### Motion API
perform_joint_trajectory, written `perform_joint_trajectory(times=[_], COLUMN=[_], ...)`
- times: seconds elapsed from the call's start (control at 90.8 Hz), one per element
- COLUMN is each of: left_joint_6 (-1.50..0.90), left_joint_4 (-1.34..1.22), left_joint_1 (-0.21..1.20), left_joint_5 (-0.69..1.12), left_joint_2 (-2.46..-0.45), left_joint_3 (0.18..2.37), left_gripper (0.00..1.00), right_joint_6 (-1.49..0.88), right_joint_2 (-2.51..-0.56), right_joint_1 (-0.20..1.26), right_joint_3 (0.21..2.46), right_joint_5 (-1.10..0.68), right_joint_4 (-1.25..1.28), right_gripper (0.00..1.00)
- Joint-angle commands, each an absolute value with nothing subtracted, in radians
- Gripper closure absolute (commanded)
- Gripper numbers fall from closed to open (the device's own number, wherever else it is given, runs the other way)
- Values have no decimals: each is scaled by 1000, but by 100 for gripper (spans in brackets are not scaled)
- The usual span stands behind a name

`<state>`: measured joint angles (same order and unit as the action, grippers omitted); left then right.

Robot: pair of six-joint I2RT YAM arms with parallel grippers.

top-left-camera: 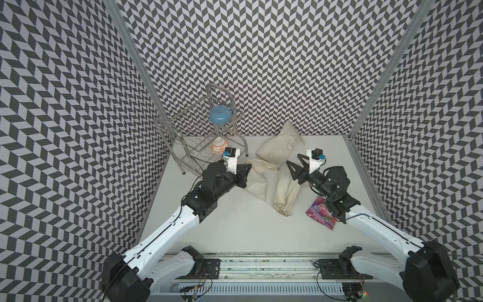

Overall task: Close the soil bag
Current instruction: Adjust the soil bag at the center of the board, then frap the soil bag at the center of the board.

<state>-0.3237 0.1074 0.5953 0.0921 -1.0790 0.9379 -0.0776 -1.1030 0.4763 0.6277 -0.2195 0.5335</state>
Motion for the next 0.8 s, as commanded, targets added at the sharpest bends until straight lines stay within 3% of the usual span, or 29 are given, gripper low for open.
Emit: perform_joint_trajectory(times=[0.0,0.231,0.364,0.441,0.551,0.639,0.793], left_joint_6=[-236,-220,-215,-207,-198,-193,-215], left_joint_4=[286,300,299,304,325,346,337], left_joint_1=[587,580,580,580,576,551,477], left_joint_5=[118,208,239,256,269,293,320], left_joint_2=[-1130,-1186,-1172,-1159,-1134,-1109,-1090], left_joint_3=[1046,1111,1109,1113,1132,1172,1271], left_gripper=[89,89,89,93,100,100,100], right_joint_6=[81,284,297,274,246,234,152], right_joint_2=[-1093,-1221,-1332,-1398,-1473,-1520,-1563], right_joint_1=[527,661,706,707,707,694,604], right_joint_3=[605,700,755,804,853,861,837], right_joint_5=[-336,-379,-308,-223,-88,20,167], right_joint_4=[684,631,637,625,602,590,543], right_gripper=[26,16,16,28,61,83,92])
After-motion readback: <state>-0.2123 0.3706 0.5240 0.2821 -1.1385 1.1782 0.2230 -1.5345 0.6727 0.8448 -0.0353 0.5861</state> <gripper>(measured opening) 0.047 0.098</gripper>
